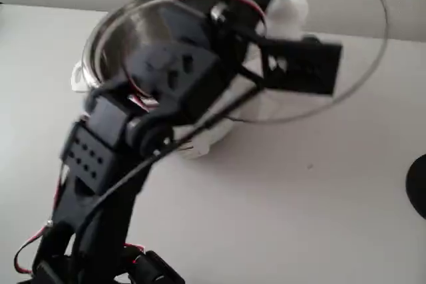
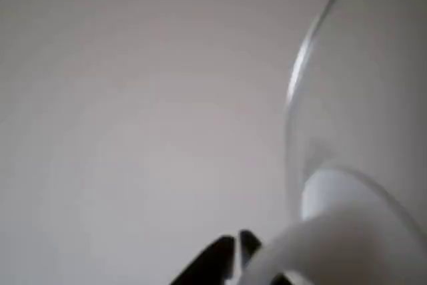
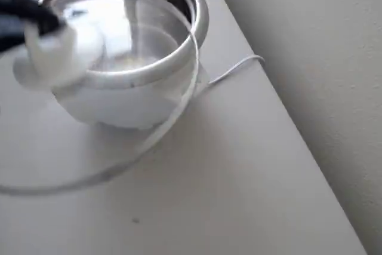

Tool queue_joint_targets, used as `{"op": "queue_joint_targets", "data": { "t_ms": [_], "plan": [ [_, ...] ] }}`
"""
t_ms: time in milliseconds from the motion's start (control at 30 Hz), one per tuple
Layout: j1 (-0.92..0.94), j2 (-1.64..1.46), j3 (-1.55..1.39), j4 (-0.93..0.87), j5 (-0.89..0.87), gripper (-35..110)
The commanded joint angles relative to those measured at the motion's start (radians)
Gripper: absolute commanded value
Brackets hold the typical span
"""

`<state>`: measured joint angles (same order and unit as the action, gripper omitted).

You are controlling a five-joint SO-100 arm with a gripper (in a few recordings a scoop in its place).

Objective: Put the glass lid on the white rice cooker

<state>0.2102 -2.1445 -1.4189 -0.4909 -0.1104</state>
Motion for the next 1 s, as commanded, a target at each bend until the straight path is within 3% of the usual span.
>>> {"op": "queue_joint_targets", "data": {
  "t_ms": [0, 333, 967],
  "plan": [
    [-0.172, -0.020, 0.201, -0.002, 0.006, 0],
    [-0.469, 0.092, 0.244, -0.063, 0.008, 0],
    [-0.477, 0.233, 0.233, 0.009, -0.049, 0]
  ]
}}
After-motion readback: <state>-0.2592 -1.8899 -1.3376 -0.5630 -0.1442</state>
